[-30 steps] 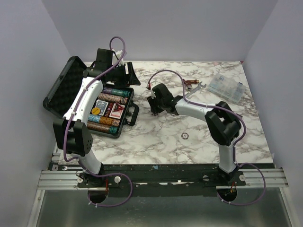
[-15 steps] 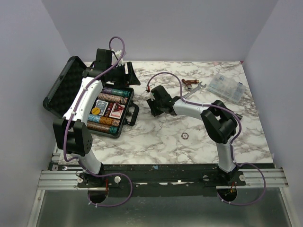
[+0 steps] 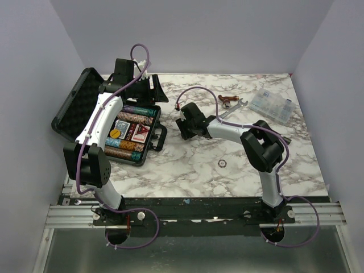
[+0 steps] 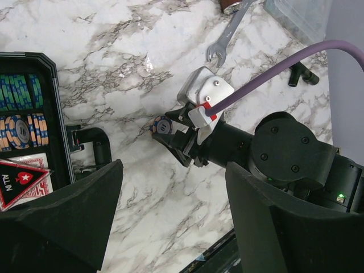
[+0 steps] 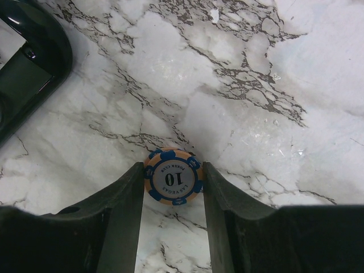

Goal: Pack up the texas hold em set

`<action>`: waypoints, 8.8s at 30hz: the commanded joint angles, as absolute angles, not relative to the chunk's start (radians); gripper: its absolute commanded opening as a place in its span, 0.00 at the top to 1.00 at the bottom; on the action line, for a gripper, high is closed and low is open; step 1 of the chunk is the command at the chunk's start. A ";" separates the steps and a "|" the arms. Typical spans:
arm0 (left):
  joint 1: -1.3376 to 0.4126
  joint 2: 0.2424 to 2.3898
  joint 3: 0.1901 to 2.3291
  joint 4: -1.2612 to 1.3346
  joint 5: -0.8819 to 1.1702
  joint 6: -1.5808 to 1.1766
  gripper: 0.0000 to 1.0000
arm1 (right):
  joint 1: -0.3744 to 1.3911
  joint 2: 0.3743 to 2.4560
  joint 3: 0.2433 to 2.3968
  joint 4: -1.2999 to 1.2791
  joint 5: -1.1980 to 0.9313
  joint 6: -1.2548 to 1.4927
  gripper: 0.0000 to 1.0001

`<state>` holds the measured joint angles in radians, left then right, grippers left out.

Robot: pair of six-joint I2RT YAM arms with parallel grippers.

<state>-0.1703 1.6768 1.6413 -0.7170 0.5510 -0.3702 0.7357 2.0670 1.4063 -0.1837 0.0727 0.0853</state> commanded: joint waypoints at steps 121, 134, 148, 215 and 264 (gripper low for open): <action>-0.169 1.682 1.605 -0.657 0.661 -0.377 0.01 | 0.573 2.008 1.506 -0.552 0.036 0.259 0.64; -0.170 1.688 1.607 -0.655 0.670 -0.380 0.02 | 0.581 2.090 1.621 -0.761 0.101 0.206 0.32; -0.169 1.679 1.605 -0.655 0.676 -0.380 0.01 | 0.568 2.247 1.816 -0.923 0.027 0.128 0.26; -0.169 1.679 1.605 -0.655 0.671 -0.381 0.01 | 0.607 2.239 1.950 -0.944 -0.085 0.118 0.69; -0.135 1.649 1.591 -0.632 0.678 -0.399 0.01 | 0.677 2.395 2.119 -0.948 -0.102 0.164 0.41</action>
